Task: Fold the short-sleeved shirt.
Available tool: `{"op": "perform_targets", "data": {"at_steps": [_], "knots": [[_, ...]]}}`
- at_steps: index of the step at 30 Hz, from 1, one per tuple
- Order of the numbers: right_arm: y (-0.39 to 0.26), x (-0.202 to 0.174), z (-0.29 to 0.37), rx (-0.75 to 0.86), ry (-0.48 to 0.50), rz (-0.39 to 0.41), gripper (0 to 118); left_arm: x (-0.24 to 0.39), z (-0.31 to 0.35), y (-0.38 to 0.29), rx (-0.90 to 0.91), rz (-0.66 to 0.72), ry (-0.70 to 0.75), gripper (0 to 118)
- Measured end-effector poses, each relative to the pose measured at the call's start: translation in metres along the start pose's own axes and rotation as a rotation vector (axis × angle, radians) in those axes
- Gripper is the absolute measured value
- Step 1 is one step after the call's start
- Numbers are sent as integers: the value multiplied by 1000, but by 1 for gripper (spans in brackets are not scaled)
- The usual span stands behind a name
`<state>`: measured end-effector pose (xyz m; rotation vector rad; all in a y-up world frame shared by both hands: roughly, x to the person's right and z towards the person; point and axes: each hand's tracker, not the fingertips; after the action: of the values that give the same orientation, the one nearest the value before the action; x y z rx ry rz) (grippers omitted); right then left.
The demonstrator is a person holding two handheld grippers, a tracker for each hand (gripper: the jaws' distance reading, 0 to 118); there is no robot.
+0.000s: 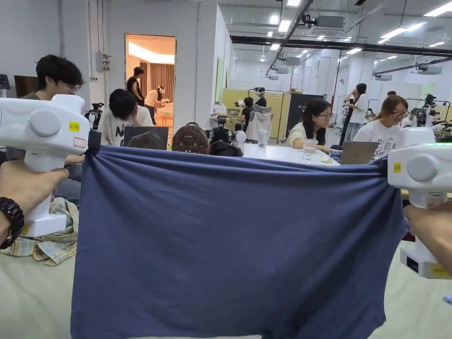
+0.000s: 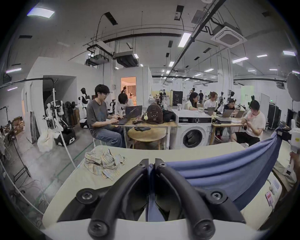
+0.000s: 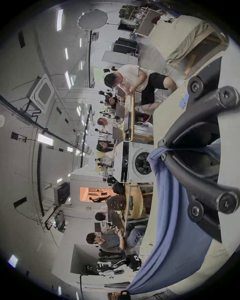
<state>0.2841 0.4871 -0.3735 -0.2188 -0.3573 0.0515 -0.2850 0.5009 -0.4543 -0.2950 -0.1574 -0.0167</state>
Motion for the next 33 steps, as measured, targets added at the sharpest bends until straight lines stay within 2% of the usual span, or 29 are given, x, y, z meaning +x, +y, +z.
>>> {"op": "perform_targets", "data": {"at_steps": [6,10,18,21,33], "knots": [[29,-2,-26,36,-1,21,0,0,-23,28,13,-2,12,0],[52,-4,-38,57,7,-17,0,1,-30,48,36,4,23,0],[78,-14,-43,108,1,-20,0,-5,-34,71,80,12,49,0],[74,-16,-42,110,3,-10,0,-3,-30,62,75,-30,64,0],[1,-19,0,37,10,28,0,-17,-12,-30,-27,-6,46,0]]}}
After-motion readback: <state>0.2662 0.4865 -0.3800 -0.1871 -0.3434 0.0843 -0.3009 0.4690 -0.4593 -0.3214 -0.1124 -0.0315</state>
